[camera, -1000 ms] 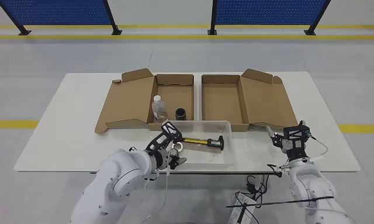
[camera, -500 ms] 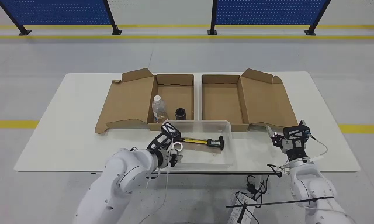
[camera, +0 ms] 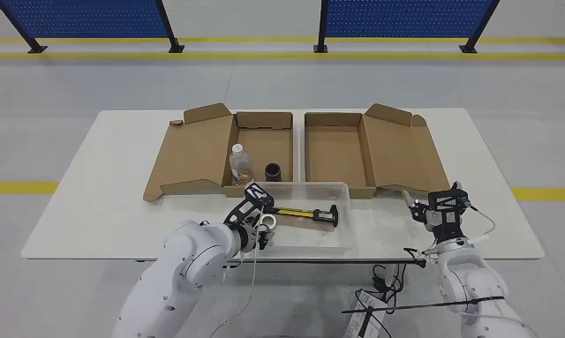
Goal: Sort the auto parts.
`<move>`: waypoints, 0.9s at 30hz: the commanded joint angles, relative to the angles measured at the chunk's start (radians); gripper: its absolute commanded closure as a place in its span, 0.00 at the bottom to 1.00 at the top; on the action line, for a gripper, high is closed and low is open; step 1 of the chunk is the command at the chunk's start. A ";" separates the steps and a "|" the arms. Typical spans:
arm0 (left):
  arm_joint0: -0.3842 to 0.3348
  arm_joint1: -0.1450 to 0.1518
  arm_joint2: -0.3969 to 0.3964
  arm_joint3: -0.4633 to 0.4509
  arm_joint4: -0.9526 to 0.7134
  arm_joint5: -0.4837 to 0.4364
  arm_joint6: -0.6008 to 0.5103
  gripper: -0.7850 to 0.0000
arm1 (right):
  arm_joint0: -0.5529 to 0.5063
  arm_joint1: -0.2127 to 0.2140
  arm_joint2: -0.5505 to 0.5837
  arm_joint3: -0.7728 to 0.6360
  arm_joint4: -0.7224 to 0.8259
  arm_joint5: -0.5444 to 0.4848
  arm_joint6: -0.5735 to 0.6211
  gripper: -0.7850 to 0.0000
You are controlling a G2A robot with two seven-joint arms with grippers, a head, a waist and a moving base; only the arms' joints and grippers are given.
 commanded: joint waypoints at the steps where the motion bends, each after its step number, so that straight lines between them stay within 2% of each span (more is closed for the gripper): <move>1: -0.003 0.001 0.004 0.000 0.000 0.002 -0.004 0.48 | 0.000 0.000 0.000 0.000 0.000 0.000 0.000 0.00; 6: -0.009 0.003 0.010 0.000 -0.009 0.006 -0.018 0.48 | 0.000 0.000 0.000 0.000 0.000 0.000 0.000 0.00; 13: -0.019 0.005 0.021 0.006 -0.014 0.013 -0.026 0.42 | 0.000 0.000 0.000 0.000 0.000 0.000 0.000 0.00; 19: -0.032 0.006 0.037 0.016 -0.015 0.020 -0.030 0.45 | 0.000 0.000 0.000 0.000 0.000 0.000 0.000 0.00; 27: -0.039 0.009 0.043 0.024 -0.013 0.031 -0.044 0.43 | 0.000 0.000 0.000 0.000 0.000 0.000 0.000 0.00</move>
